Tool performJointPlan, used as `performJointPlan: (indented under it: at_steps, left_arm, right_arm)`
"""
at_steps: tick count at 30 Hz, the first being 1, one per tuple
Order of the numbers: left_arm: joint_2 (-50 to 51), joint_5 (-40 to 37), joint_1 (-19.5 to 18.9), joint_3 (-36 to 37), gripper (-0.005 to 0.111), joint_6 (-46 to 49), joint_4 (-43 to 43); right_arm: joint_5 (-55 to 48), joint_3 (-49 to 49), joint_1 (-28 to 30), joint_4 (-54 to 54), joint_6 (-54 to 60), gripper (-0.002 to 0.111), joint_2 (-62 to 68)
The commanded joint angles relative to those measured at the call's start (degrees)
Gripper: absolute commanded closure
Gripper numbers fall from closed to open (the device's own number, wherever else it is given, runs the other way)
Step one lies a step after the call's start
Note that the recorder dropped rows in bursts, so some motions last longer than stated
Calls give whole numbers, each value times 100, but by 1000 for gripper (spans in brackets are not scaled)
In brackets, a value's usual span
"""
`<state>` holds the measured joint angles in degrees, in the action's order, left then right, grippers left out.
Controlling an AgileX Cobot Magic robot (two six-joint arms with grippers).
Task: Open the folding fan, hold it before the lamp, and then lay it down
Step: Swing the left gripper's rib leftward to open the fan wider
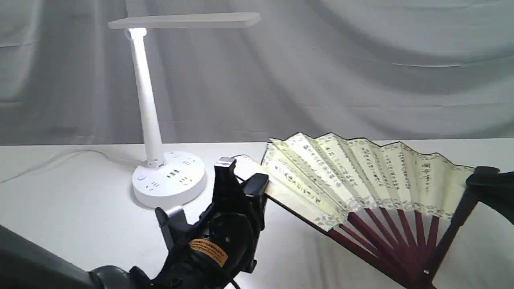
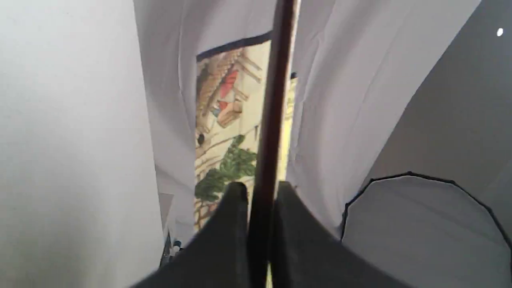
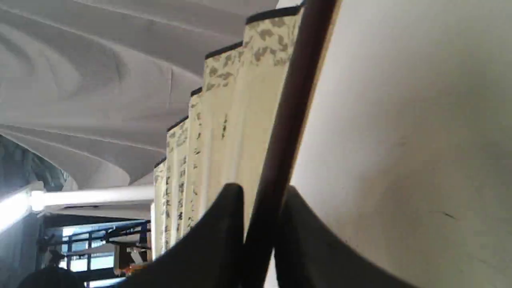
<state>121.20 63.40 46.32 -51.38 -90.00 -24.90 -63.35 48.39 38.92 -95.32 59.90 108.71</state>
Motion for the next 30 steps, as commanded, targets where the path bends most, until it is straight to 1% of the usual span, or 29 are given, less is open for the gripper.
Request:
performJointPlan:
  at_steps: [1,9,16,22,30]
  left_arm:
    - [-94,253,-8,-29,107,-250,-170]
    - [-94,274,-8,-29,107,-250,-660]
    - [-94,274,-8,-29,107,-98,-987]
    - [-94,610,-8,-29,107,-98,-1154]
    - [-94,656,-8,-29,107,-98,-1459]
  right_arm:
    - [80,-179,197,42,424,108,-28]
    - [-63,-234,544,2,433,108,-28]
    - [-76,-234,989,-8,433,108,-28]
    - [-76,-234,1317,6,433,108,-28]
    - [-89,-234,1515,43,433,108,-28]
